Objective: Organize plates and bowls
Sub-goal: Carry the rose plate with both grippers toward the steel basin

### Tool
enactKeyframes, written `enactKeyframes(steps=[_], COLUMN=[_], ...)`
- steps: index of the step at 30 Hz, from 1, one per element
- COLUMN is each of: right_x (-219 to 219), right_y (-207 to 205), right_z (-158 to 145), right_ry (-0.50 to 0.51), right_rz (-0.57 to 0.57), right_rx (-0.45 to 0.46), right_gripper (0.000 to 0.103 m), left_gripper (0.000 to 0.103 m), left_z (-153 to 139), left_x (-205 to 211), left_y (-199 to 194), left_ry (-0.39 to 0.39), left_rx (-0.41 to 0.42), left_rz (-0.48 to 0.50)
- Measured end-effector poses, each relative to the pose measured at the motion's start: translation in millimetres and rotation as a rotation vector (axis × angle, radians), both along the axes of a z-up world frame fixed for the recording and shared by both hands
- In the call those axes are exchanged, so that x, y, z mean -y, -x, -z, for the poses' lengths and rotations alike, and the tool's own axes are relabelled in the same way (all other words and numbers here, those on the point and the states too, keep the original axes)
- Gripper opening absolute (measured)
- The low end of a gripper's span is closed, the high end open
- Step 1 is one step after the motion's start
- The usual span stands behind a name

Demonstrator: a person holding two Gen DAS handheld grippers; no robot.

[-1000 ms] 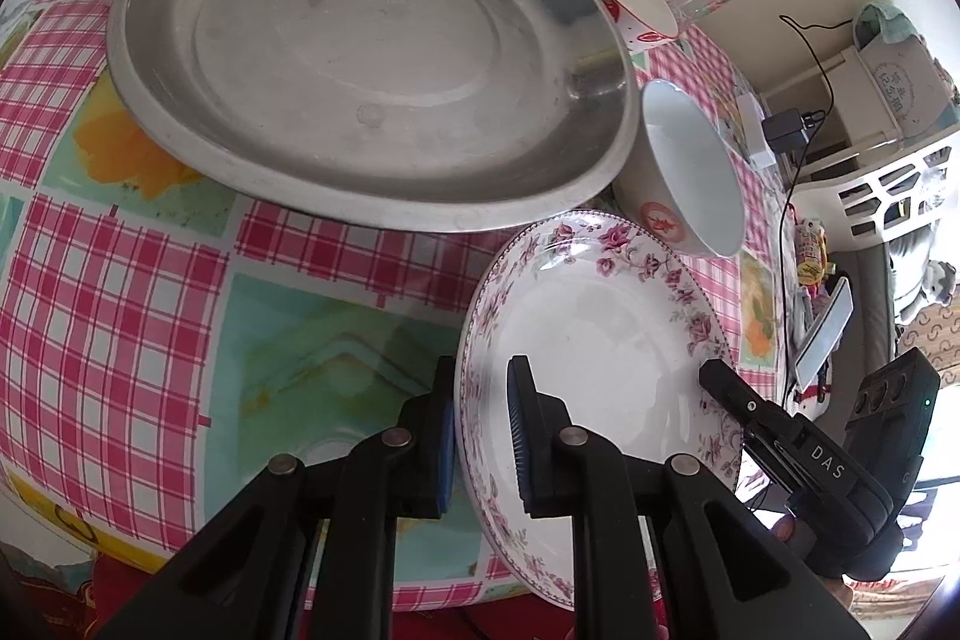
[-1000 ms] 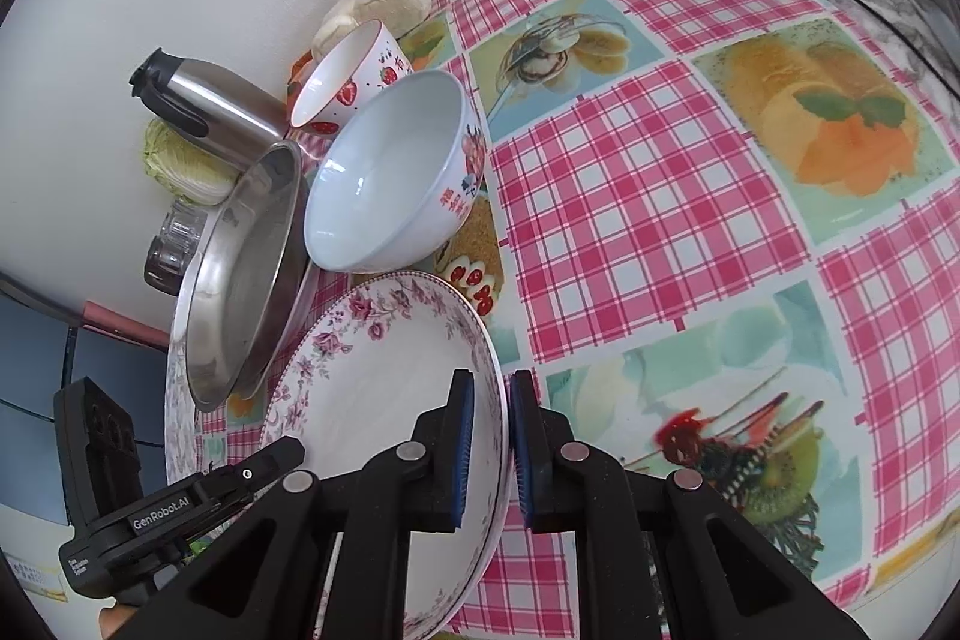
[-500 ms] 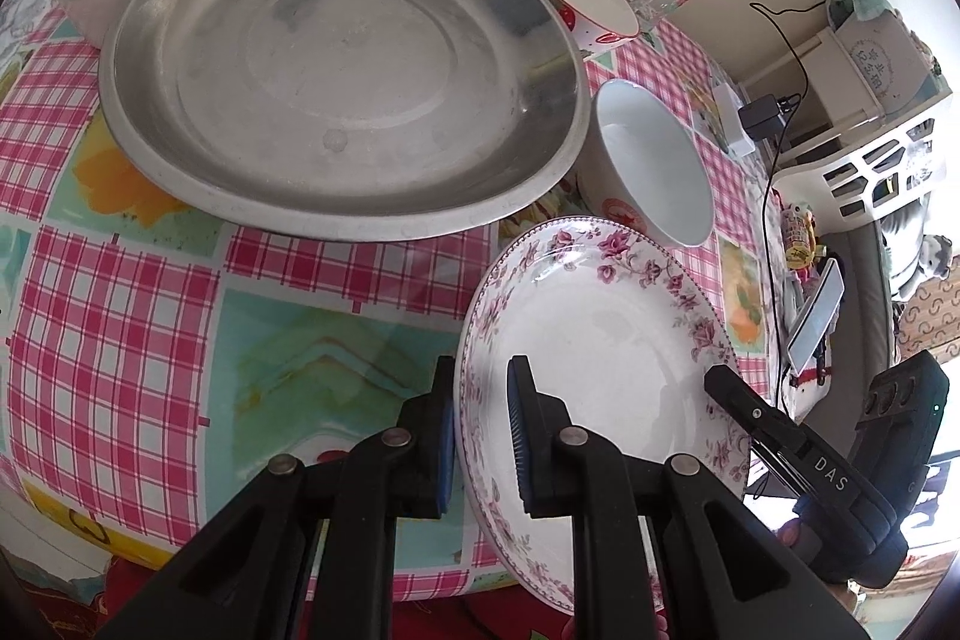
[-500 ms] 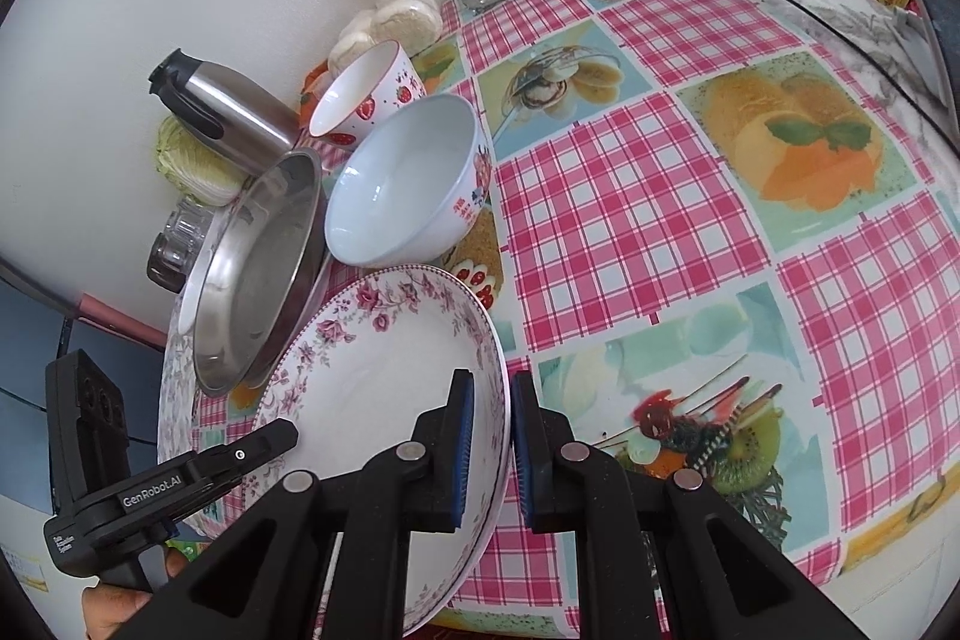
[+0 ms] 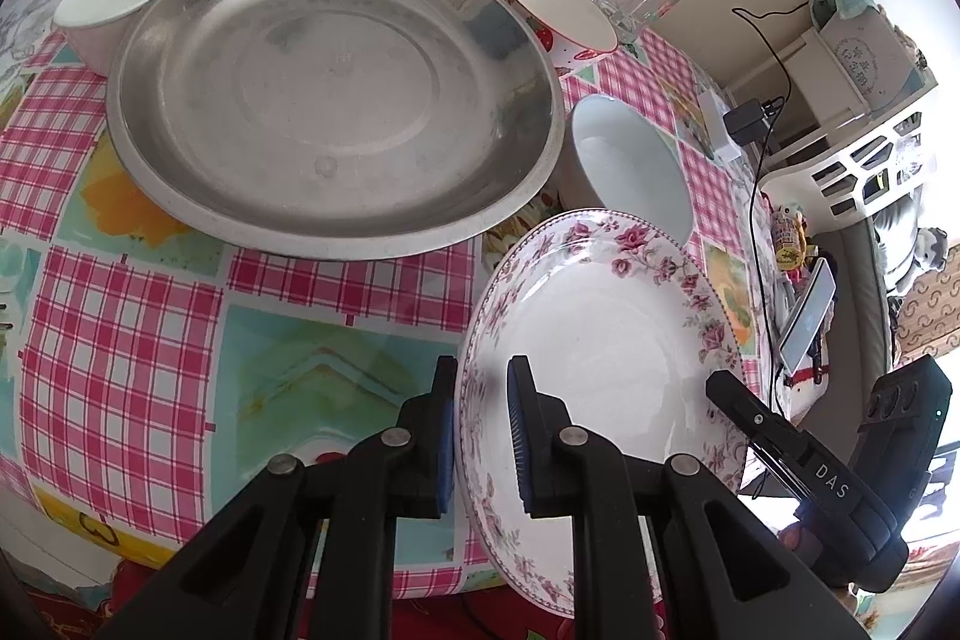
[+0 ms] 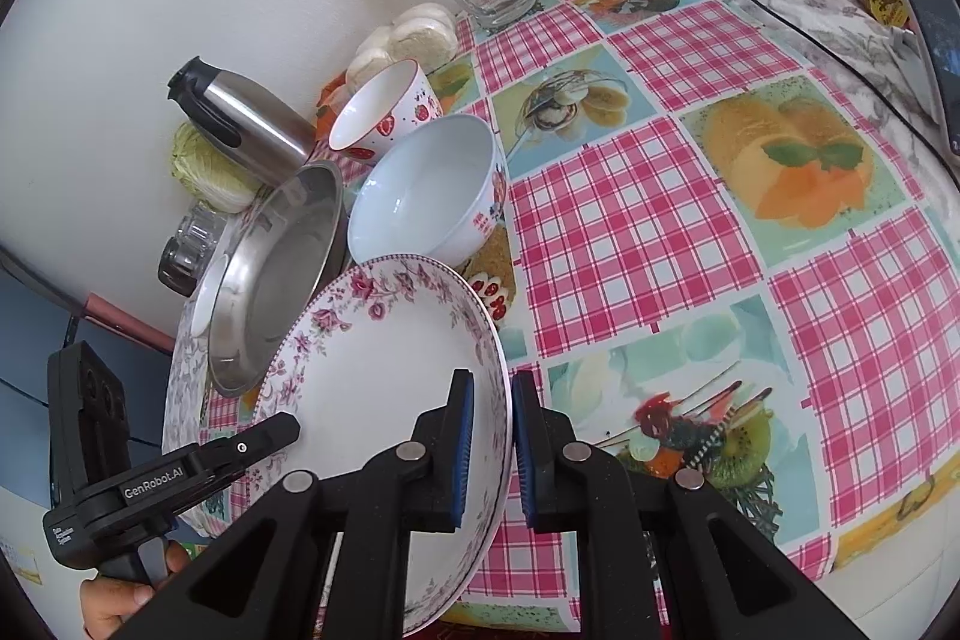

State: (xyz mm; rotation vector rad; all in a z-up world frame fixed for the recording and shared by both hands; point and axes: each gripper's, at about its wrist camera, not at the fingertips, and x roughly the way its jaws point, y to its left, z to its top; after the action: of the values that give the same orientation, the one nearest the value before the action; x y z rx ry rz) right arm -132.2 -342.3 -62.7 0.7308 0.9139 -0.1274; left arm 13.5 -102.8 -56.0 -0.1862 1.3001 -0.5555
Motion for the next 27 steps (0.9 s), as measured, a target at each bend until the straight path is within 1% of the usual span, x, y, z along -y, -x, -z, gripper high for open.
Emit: enactKeyframes(steps=[9, 10, 16, 23, 27], right_x=[-4.0, -4.2, -3.6, -2.2, -4.8], right_y=[3.0, 2.4, -3.0, -12.9, -25.9], right_z=[-12.2, -13.3, -21.3, -46.8, -61.2], right_ry=[0.003, -0.002, -0.003, 0.012, 0.029], right_rz=[0.0, -0.001, 0.001, 0.009, -0.001], right_rx=[0.047, 0.051, 0.073, 0.138, 0.157], right_gripper=[0.015, 0.017, 0.017, 0.017, 0.017], left_gripper=[0.017, 0.016, 0.016, 0.017, 0.016], left_z=[-16.6, -18.0, -29.9, -51.2, -64.4], left_x=[-6.2, -5.7, -6.1, -7.4, -12.1], left_y=[2.2, 1.7, -7.2, -23.7, -35.0], left_ry=[0.018, 0.019, 0.038, 0.089, 0.109], left_rx=[0.054, 0.057, 0.081, 0.119, 0.147], left_rz=[-0.006, -0.005, -0.012, -0.027, -0.039])
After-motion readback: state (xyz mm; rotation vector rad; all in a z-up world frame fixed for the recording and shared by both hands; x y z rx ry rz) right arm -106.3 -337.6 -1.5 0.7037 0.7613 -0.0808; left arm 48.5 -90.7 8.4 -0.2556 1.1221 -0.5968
